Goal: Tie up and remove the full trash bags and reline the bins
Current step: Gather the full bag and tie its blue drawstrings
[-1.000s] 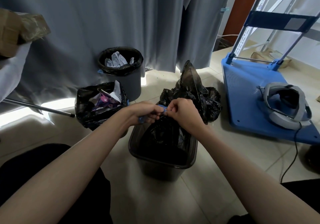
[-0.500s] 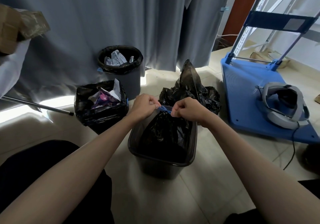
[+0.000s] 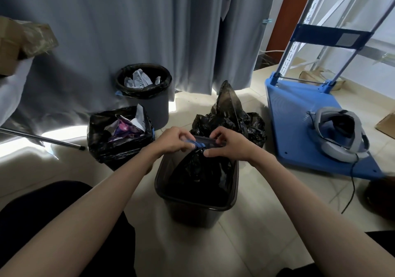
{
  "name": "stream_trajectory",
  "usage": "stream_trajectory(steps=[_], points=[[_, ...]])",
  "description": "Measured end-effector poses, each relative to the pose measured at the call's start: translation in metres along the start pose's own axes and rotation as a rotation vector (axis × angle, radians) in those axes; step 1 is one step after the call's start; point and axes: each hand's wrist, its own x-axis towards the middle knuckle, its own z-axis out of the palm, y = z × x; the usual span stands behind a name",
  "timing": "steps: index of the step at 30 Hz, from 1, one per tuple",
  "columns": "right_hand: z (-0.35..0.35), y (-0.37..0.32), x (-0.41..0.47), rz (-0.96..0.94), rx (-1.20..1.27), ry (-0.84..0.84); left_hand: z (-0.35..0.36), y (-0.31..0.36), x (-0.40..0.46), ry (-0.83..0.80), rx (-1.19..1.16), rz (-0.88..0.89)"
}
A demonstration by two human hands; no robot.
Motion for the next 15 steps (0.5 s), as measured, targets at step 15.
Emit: stream_trajectory(steps=[15], points=[[0.03,-0.008,-0.011,0.081,-0.275,0.179,0.019,0.02,-0.024,-0.143,0.235,0.115]])
